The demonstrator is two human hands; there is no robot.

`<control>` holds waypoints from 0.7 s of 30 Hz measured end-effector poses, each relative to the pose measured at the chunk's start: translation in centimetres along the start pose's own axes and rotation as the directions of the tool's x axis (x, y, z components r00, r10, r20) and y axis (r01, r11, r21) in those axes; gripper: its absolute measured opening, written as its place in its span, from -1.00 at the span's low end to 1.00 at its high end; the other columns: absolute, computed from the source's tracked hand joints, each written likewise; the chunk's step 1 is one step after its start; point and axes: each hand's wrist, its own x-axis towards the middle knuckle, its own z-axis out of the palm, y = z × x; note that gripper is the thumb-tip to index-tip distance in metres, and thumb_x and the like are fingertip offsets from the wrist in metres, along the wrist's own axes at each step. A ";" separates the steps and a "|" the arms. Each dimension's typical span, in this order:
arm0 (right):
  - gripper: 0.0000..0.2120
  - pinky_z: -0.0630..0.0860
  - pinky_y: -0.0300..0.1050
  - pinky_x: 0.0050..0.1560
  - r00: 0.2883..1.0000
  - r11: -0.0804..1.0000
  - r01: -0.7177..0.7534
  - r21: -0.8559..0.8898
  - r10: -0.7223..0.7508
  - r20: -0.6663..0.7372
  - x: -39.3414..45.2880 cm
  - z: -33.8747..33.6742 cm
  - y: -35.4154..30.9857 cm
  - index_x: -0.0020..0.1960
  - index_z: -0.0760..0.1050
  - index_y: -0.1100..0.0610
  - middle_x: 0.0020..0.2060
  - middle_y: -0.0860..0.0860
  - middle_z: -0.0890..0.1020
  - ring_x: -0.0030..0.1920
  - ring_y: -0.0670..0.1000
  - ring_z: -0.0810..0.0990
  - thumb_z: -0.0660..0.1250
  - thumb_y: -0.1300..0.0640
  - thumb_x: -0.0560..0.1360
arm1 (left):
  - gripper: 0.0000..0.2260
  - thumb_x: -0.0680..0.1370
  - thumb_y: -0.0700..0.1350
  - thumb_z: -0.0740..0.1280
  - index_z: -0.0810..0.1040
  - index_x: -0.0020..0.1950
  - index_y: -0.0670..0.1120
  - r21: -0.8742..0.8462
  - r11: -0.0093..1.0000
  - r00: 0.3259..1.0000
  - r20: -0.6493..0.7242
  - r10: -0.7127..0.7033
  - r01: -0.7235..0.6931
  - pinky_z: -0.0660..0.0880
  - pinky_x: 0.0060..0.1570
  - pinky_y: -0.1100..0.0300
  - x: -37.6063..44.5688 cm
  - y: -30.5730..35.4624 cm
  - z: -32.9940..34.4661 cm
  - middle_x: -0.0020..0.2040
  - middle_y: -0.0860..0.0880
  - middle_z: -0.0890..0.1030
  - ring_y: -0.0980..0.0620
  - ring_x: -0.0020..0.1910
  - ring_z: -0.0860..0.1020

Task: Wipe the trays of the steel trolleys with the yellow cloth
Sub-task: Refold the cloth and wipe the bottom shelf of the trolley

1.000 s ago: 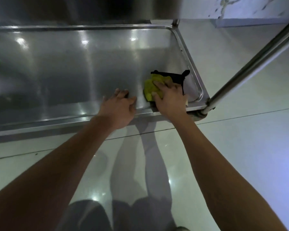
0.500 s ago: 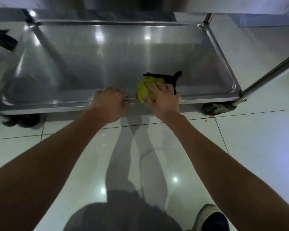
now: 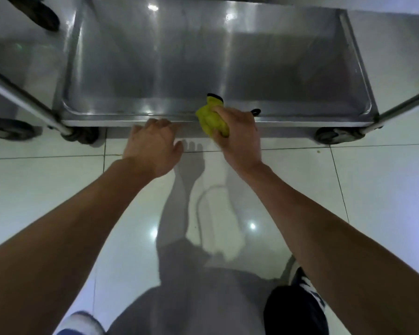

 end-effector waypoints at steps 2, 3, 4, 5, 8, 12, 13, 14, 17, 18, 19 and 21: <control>-0.56 0.48 0.09 0.13 0.999 0.999 -0.031 -0.029 0.030 -0.017 -2.6 -2.1 -1.8 0.39 0.45 -0.04 0.16 -0.01 0.60 0.15 0.17 0.51 0.31 0.03 0.51 | -0.59 0.61 0.06 0.22 0.47 0.42 -0.06 0.017 1.000 0.998 0.057 0.010 -0.011 0.39 0.25 -0.11 -1.9 0.5 -2.2 0.32 -0.15 0.55 -0.21 0.30 0.47; -0.55 0.49 0.08 0.13 0.999 0.998 -0.048 -0.031 0.048 -0.009 -4.0 -3.3 -2.8 0.41 0.44 -0.05 0.21 -0.03 0.58 0.18 0.16 0.49 0.30 0.02 0.52 | -0.59 0.61 0.06 0.21 0.46 0.42 -0.05 0.029 0.999 0.997 0.077 0.022 -0.024 0.39 0.26 -0.11 -2.9 0.8 -3.4 0.33 -0.15 0.55 -0.21 0.30 0.47; -0.54 0.50 0.08 0.12 0.998 0.997 -0.067 -0.032 0.067 -0.003 -5.2 -4.8 -3.8 0.43 0.42 -0.06 0.25 -0.04 0.57 0.19 0.16 0.47 0.30 0.02 0.53 | -0.59 0.61 0.07 0.20 0.46 0.42 -0.03 0.043 0.998 0.995 0.093 0.037 -0.041 0.39 0.27 -0.11 -3.9 1.1 -4.8 0.33 -0.14 0.54 -0.21 0.30 0.47; -0.53 0.51 0.09 0.10 0.996 0.996 -0.086 -0.034 0.085 -0.004 -6.4 -6.3 -4.8 0.44 0.41 -0.07 0.26 -0.04 0.56 0.20 0.16 0.46 0.30 0.03 0.53 | -0.59 0.61 0.07 0.20 0.46 0.43 -0.02 0.055 0.997 0.994 0.103 0.048 -0.053 0.39 0.26 -0.12 -5.0 1.5 -6.2 0.33 -0.14 0.54 -0.21 0.30 0.47; -0.53 0.54 0.13 0.06 0.986 0.987 -0.164 -0.001 0.163 -0.016 -10.1 -11.5 -7.8 0.43 0.42 -0.08 0.18 -0.02 0.59 0.16 0.16 0.48 0.29 0.05 0.52 | -0.58 0.61 0.07 0.22 0.43 0.45 -0.03 0.039 0.996 0.989 0.124 0.077 -0.082 0.38 0.27 -0.16 -9.1 3.2 -10.8 0.34 -0.17 0.54 -0.24 0.30 0.48; -0.55 0.55 0.16 0.03 0.957 0.957 -0.286 0.058 0.288 -0.041 -15.2 -19.7 -10.9 0.42 0.41 -0.07 0.17 -0.02 0.59 0.15 0.16 0.47 0.28 0.06 0.54 | -0.56 0.61 0.07 0.22 0.41 0.46 -0.05 0.007 0.989 0.977 0.158 0.146 -0.149 0.38 0.26 -0.18 -14.5 6.4 -17.0 0.34 -0.18 0.53 -0.24 0.33 0.46; -0.56 0.55 0.16 0.01 0.952 0.952 -0.300 0.059 0.303 -0.043 -16.5 -21.8 -11.5 0.41 0.41 -0.06 0.16 -0.03 0.59 0.14 0.15 0.47 0.28 0.06 0.54 | -0.56 0.61 0.07 0.21 0.41 0.46 -0.05 0.017 0.987 0.975 0.161 0.156 -0.161 0.38 0.26 -0.18 -15.5 7.3 -18.4 0.34 -0.17 0.53 -0.23 0.33 0.45; -0.57 0.56 0.15 -0.01 0.947 0.947 -0.314 0.065 0.317 -0.044 -17.5 -23.9 -11.8 0.40 0.42 -0.06 0.15 -0.03 0.59 0.13 0.14 0.48 0.28 0.05 0.54 | -0.56 0.62 0.08 0.20 0.41 0.46 -0.04 0.027 0.984 0.973 0.158 0.167 -0.174 0.38 0.27 -0.17 -16.4 8.2 -19.8 0.33 -0.17 0.54 -0.23 0.33 0.46; -0.61 0.57 0.11 -0.05 0.919 0.912 -0.384 0.145 0.393 -0.039 -20.9 -29.6 -12.1 0.36 0.46 -0.05 0.09 -0.05 0.60 0.08 0.12 0.53 0.30 0.05 0.53 | -0.55 0.63 0.07 0.20 0.39 0.49 -0.03 0.032 0.979 0.967 0.162 0.195 -0.202 0.39 0.26 -0.17 -18.7 11.6 -24.0 0.34 -0.15 0.54 -0.21 0.32 0.47; -0.61 0.57 0.10 -0.07 0.913 0.901 -0.394 0.183 0.406 -0.037 -22.1 -31.4 -12.1 0.34 0.47 -0.05 0.06 -0.07 0.60 0.06 0.12 0.54 0.31 0.05 0.52 | -0.55 0.63 0.07 0.20 0.38 0.50 -0.03 0.024 0.978 0.968 0.154 0.199 -0.205 0.39 0.26 -0.16 -19.6 12.9 -25.1 0.36 -0.14 0.53 -0.20 0.33 0.47; -0.61 0.57 0.10 -0.08 0.911 0.893 -0.397 0.210 0.412 -0.032 -23.2 -33.1 -12.2 0.33 0.48 -0.05 0.04 -0.07 0.60 0.04 0.12 0.55 0.31 0.05 0.51 | -0.55 0.64 0.07 0.20 0.36 0.51 -0.02 0.019 0.977 0.966 0.157 0.205 -0.211 0.38 0.27 -0.15 -20.7 14.4 -26.3 0.37 -0.13 0.53 -0.19 0.34 0.47; -0.61 0.57 0.11 -0.06 0.894 0.868 -0.424 0.257 0.447 -0.034 -25.8 -36.9 -12.1 0.34 0.48 -0.04 0.05 -0.06 0.60 0.06 0.12 0.55 0.32 0.04 0.51 | -0.55 0.64 0.07 0.19 0.37 0.51 -0.02 0.014 0.971 0.954 0.187 0.234 -0.241 0.38 0.28 -0.13 -22.6 18.3 -28.7 0.37 -0.12 0.53 -0.18 0.34 0.46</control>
